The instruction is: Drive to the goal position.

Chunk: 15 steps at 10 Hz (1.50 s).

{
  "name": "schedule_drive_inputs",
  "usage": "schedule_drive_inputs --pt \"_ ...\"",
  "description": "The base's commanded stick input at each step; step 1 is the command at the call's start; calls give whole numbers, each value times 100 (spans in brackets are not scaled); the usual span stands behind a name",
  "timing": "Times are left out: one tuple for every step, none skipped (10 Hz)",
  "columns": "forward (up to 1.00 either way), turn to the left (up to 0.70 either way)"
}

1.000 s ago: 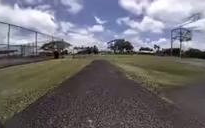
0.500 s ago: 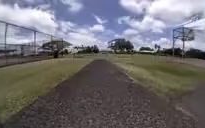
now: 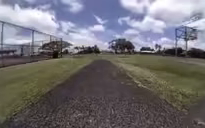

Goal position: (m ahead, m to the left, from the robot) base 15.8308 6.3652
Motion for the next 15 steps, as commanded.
schedule_drive_inputs --pt "70 0" --pt "70 0" --pt "70 0" --pt "70 0" --pt "70 0" --pt "70 0" --pt "70 0" --pt "70 0" --pt "70 0" --pt "70 0" --pt "70 -24" --pt "70 -28" --pt "70 -21" --pt "70 -7" --pt "70 -1"
